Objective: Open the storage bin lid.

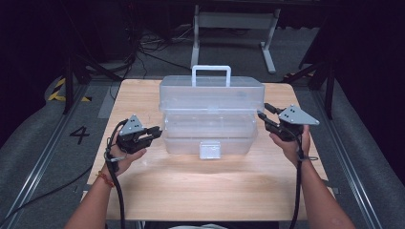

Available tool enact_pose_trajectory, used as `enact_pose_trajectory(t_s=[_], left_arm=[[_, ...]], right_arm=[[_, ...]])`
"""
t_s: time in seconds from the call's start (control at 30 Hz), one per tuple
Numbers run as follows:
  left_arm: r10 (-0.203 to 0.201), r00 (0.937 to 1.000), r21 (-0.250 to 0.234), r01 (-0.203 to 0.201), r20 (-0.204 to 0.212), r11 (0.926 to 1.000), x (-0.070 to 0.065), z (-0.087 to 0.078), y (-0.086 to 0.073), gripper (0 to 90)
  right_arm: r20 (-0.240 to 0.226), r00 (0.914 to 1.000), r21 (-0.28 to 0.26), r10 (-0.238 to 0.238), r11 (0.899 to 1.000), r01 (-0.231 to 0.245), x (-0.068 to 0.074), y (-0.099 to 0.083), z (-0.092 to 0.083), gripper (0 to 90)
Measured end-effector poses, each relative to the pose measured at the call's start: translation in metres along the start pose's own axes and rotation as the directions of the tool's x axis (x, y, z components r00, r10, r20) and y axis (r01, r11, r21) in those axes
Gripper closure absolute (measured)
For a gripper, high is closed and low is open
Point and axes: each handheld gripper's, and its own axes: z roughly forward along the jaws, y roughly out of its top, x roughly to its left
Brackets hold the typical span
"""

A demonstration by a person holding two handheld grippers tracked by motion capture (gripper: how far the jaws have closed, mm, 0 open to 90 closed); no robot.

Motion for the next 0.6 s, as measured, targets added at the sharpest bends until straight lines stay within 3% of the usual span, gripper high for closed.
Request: enact_pose_trajectory(t_s=[0.6], left_arm=[[-0.008, 1.0, 0.0, 0.008, 0.001, 1.0, 0.001, 0.001, 0.0, 74.6]], right_arm=[[0.046, 0.9989, -0.019, 0.007, 1.0, -0.007, -0.004, 0.012, 0.008, 65.8]])
